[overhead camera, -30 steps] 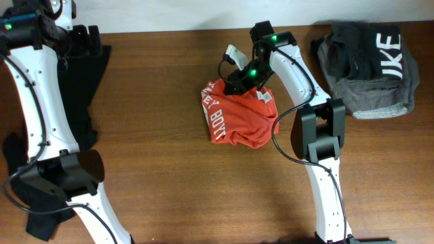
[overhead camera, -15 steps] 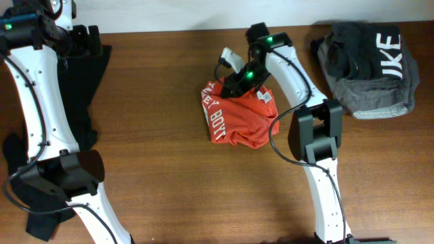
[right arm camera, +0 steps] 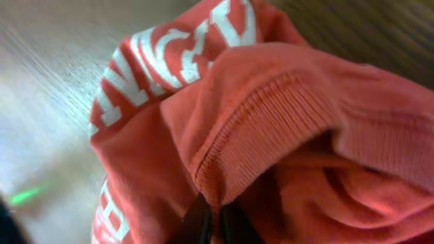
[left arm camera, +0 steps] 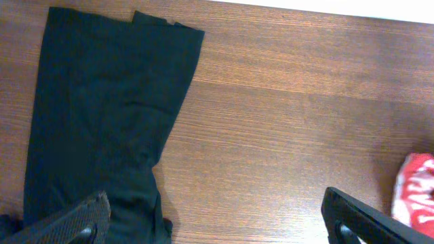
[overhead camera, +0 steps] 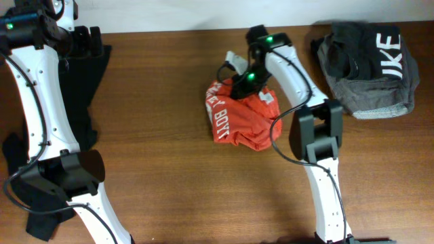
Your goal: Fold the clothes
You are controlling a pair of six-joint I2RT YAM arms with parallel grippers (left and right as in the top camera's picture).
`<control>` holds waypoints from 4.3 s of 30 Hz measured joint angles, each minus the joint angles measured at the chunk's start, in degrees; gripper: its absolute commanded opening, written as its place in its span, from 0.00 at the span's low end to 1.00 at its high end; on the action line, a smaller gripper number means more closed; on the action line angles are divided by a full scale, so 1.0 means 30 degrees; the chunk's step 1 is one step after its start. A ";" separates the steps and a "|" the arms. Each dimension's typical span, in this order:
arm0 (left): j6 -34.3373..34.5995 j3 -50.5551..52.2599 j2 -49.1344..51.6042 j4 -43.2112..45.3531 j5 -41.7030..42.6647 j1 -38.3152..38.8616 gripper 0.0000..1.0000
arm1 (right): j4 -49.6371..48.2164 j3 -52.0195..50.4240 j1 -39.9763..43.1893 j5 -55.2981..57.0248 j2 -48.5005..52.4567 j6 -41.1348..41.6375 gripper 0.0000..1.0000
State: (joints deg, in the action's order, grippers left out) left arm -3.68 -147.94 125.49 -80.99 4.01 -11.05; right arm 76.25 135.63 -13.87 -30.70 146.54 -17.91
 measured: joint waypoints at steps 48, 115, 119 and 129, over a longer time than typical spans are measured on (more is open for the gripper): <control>0.0000 0.0000 0.0000 -0.0284 0.0000 0.0015 0.99 | 0.2586 0.0503 0.1443 0.2098 -0.0379 0.5523 0.22; 0.0000 0.0000 0.0000 -0.0350 0.0000 0.0015 0.99 | 0.5858 0.2965 0.3978 0.3825 -0.0765 0.7941 0.04; 0.0000 0.0000 0.0000 -0.0357 0.0000 0.0015 0.99 | 0.5770 0.2965 0.3147 0.3963 -0.0758 0.8029 0.04; -0.0007 0.0000 0.0000 -0.0430 0.0000 0.0036 0.99 | 0.3504 -0.1566 0.1727 0.5523 -0.0743 1.0076 0.04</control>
State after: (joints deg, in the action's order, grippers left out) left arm -3.70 -147.94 125.49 -82.28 4.01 -10.94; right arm 86.76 130.93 -8.69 -14.13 144.31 12.32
